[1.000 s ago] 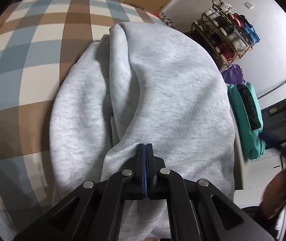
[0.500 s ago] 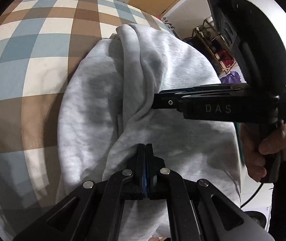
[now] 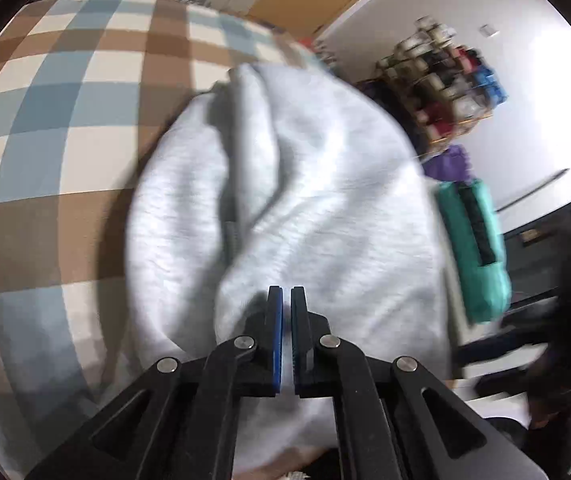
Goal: Fold large clothes
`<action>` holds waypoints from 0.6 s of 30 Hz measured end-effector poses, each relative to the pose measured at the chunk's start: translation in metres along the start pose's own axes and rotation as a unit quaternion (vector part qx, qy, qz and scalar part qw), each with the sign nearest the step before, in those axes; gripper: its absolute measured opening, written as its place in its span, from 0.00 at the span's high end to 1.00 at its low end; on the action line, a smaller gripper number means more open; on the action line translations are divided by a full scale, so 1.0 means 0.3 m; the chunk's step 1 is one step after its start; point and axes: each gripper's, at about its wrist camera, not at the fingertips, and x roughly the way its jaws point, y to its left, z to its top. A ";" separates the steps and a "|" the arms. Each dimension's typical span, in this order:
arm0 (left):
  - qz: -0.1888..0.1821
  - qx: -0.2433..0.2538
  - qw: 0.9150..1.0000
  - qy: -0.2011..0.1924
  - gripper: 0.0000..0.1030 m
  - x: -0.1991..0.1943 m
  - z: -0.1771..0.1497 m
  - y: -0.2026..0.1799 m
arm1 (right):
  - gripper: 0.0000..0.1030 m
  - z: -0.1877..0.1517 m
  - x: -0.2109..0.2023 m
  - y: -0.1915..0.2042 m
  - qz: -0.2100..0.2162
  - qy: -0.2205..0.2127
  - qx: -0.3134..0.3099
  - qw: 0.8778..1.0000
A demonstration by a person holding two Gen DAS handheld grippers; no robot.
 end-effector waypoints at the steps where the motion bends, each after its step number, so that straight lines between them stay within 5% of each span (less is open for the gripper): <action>1: -0.016 0.009 1.000 -0.005 1.00 -0.005 0.004 -0.011 | 0.78 -0.029 0.042 -0.024 -0.011 0.015 0.018 1.000; 4: -0.030 0.030 0.999 -0.003 1.00 -0.004 -0.010 -0.045 | 1.00 -0.074 0.102 -0.116 0.014 -0.006 0.070 0.997; 8: 0.033 0.038 0.998 0.045 1.00 0.106 -0.042 -0.010 | 1.00 -0.099 0.133 -0.215 0.084 -0.030 0.121 0.989; 14: 0.007 -0.018 0.998 0.054 1.00 0.109 -0.025 0.098 | 1.00 -0.119 0.137 -0.170 0.036 -0.060 0.089 0.994; 17: 0.023 -0.008 0.998 0.049 1.00 0.057 -0.037 0.062 | 1.00 -0.125 0.132 -0.146 0.024 -0.062 0.089 0.994; 18: 0.003 -0.007 0.999 0.044 1.00 0.030 -0.044 0.048 | 1.00 -0.126 0.127 -0.143 0.022 -0.062 0.089 0.994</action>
